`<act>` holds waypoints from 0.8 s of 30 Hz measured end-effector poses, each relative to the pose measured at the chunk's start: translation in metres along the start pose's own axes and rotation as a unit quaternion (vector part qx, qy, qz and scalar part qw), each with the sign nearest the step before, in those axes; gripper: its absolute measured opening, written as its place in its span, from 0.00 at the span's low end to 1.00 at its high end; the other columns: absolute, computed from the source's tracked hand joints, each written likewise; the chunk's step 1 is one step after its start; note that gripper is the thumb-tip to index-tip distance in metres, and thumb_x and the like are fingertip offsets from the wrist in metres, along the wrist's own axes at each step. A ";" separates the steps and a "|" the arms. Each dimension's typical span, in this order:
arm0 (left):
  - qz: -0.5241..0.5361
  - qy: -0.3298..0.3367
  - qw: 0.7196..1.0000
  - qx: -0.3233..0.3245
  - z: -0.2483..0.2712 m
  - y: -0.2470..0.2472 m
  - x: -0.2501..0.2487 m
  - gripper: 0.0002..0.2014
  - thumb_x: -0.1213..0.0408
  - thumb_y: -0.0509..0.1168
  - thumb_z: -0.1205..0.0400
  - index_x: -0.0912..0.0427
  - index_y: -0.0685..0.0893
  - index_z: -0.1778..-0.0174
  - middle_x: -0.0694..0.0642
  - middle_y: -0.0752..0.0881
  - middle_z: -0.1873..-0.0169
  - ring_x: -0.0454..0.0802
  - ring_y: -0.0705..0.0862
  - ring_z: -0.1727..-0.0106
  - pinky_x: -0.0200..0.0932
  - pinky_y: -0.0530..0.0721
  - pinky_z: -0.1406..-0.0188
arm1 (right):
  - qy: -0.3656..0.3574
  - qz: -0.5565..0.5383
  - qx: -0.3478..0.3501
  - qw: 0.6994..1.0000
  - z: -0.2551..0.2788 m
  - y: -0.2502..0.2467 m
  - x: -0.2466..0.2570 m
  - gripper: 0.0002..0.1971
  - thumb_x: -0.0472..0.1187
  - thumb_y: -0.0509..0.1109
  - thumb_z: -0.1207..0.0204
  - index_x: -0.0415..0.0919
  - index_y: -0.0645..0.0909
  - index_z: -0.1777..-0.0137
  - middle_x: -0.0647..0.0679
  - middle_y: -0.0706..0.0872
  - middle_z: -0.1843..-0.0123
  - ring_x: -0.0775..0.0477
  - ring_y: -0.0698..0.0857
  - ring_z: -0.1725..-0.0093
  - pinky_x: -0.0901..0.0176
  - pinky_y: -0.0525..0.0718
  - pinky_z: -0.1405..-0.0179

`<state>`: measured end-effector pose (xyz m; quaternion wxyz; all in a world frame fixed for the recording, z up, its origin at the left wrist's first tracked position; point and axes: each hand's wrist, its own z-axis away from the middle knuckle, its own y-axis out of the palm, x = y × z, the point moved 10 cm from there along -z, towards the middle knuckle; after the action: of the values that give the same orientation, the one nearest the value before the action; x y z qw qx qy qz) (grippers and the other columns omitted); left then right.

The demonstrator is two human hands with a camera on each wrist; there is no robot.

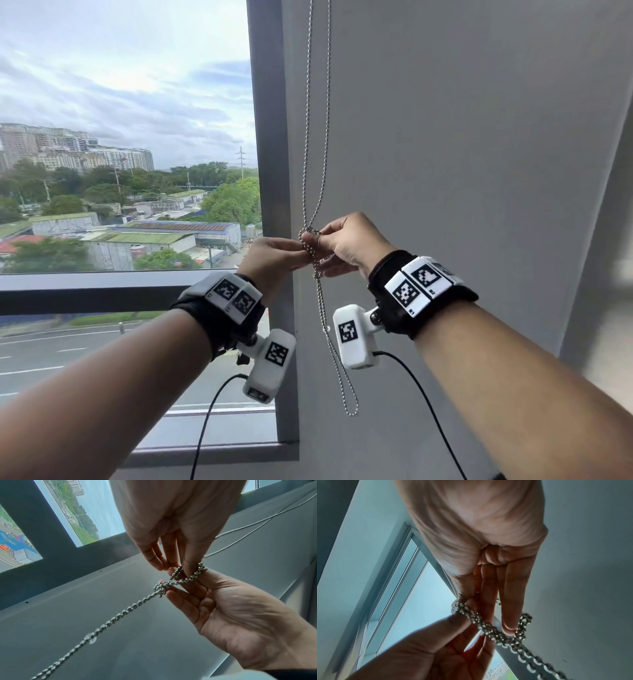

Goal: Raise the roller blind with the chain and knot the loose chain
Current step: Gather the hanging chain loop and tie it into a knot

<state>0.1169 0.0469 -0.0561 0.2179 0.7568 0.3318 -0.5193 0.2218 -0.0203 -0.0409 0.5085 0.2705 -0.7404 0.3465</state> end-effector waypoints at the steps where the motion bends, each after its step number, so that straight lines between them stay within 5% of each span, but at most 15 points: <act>1: -0.004 0.004 1.000 -0.012 -0.001 -0.002 0.000 0.03 0.76 0.74 0.32 0.67 0.90 0.64 0.67 0.89 0.62 0.54 0.84 0.55 0.49 0.82 0.39 | -0.002 0.006 0.001 1.000 0.000 0.001 0.001 0.22 0.45 0.83 0.33 0.32 0.82 0.46 0.35 0.89 0.62 0.41 0.86 0.75 0.49 0.91 0.73; 6: -0.067 0.023 0.996 -0.056 -0.007 -0.010 -0.003 0.04 0.74 0.77 0.36 0.62 0.90 0.71 0.62 0.88 0.70 0.50 0.84 0.62 0.47 0.84 0.49 | -0.010 0.032 0.013 0.999 0.001 0.004 0.004 0.14 0.45 0.81 0.30 0.35 0.83 0.57 0.33 0.88 0.64 0.40 0.87 0.73 0.44 0.91 0.65; 10: -0.142 0.053 0.987 -0.052 -0.009 -0.008 -0.012 0.04 0.73 0.77 0.35 0.64 0.89 0.71 0.47 0.84 0.83 0.37 0.79 0.76 0.31 0.78 0.72 | -0.006 0.037 0.012 0.999 0.001 0.003 0.000 0.14 0.45 0.80 0.29 0.33 0.83 0.58 0.29 0.90 0.60 0.34 0.89 0.67 0.43 0.91 0.62; 13: -0.158 0.074 0.982 -0.070 -0.010 -0.014 -0.019 0.06 0.77 0.76 0.35 0.68 0.85 0.70 0.48 0.84 0.83 0.37 0.81 0.80 0.37 0.85 0.71 | 0.000 0.041 0.015 0.999 0.002 0.002 -0.004 0.17 0.44 0.79 0.28 0.28 0.84 0.54 0.26 0.91 0.56 0.34 0.88 0.65 0.45 0.90 0.63; 17: -0.157 0.075 0.982 -0.080 -0.018 -0.023 -0.031 0.07 0.78 0.69 0.27 0.63 0.81 0.67 0.59 0.83 0.73 0.37 0.81 0.82 0.37 0.85 0.73 | 0.001 0.057 0.036 0.998 0.004 0.004 -0.009 0.14 0.42 0.78 0.26 0.33 0.80 0.64 0.29 0.90 0.62 0.39 0.87 0.71 0.49 0.89 0.65; 20: -0.076 0.027 0.993 -0.091 -0.023 -0.034 -0.032 0.07 0.75 0.61 0.22 0.63 0.80 0.64 0.60 0.79 0.70 0.44 0.82 0.80 0.40 0.85 0.75 | 0.003 0.071 0.033 0.997 0.002 0.000 -0.011 0.13 0.40 0.77 0.25 0.34 0.79 0.66 0.33 0.88 0.66 0.42 0.85 0.74 0.48 0.89 0.66; 24: 0.043 -0.015 0.996 -0.080 -0.024 -0.041 -0.029 0.04 0.73 0.63 0.23 0.66 0.82 0.63 0.58 0.74 0.74 0.51 0.74 0.74 0.43 0.78 0.73 | 0.005 0.097 -0.006 0.995 -0.003 -0.012 -0.014 0.11 0.44 0.78 0.26 0.38 0.82 0.57 0.42 0.82 0.71 0.48 0.79 0.76 0.56 0.85 0.72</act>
<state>0.0955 0.0833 -0.0192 0.3046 0.7427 0.3361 -0.4925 0.2370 -0.0247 -0.0510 0.4777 0.1927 -0.7627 0.3911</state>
